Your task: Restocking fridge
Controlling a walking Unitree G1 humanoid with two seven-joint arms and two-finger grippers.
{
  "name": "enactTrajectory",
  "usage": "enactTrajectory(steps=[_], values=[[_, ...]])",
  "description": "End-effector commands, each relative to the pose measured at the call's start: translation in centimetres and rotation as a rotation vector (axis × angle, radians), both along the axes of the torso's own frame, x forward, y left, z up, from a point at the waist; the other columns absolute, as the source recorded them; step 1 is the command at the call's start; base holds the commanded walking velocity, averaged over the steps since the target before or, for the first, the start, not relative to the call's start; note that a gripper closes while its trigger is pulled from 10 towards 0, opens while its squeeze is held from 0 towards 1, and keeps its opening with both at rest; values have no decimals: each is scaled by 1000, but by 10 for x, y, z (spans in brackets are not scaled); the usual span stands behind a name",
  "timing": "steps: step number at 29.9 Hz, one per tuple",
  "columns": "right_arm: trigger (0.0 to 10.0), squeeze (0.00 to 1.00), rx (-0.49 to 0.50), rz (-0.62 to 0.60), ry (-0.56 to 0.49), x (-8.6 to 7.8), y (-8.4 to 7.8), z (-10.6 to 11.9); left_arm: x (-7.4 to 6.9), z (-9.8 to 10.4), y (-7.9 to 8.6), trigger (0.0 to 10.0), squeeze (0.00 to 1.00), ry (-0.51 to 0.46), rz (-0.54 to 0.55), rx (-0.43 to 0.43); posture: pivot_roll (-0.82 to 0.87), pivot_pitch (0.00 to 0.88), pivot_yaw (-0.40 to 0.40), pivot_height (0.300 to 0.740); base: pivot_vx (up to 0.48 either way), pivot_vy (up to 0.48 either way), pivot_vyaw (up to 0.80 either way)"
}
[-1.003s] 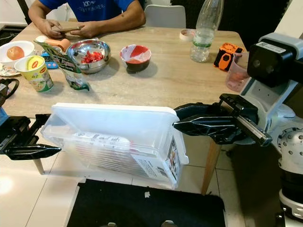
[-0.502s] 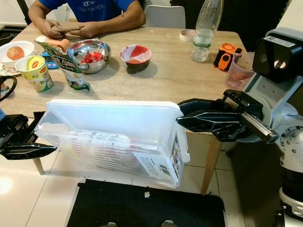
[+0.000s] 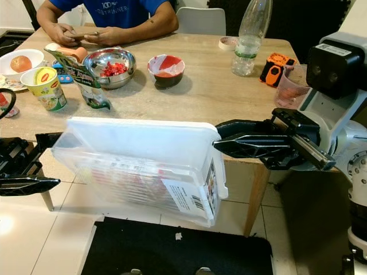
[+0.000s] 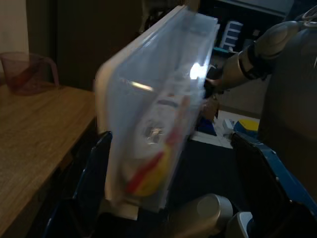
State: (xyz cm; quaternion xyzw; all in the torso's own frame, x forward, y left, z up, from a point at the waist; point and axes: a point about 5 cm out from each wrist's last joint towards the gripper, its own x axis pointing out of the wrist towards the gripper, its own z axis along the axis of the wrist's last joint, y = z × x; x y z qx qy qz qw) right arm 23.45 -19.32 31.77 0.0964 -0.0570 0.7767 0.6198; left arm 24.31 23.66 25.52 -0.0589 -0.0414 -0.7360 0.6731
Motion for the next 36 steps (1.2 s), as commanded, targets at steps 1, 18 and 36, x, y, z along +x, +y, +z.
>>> enactTrajectory(steps=[1,18,36], values=[[0,0,1,-5,-18,-2,-4,4,-4,9,5,10000,0,-16,-2,28,-8,133,-8,740,0,0,0],[0,0,-4,-2,-34,-4,-8,8,6,-2,12,10000,1000,36,56,16,-14,124,-5,740,0,0,0],[0,0,29,42,-54,-8,-2,16,6,-6,7,10000,0,46,26,7,-20,127,0,740,0,0,0]])
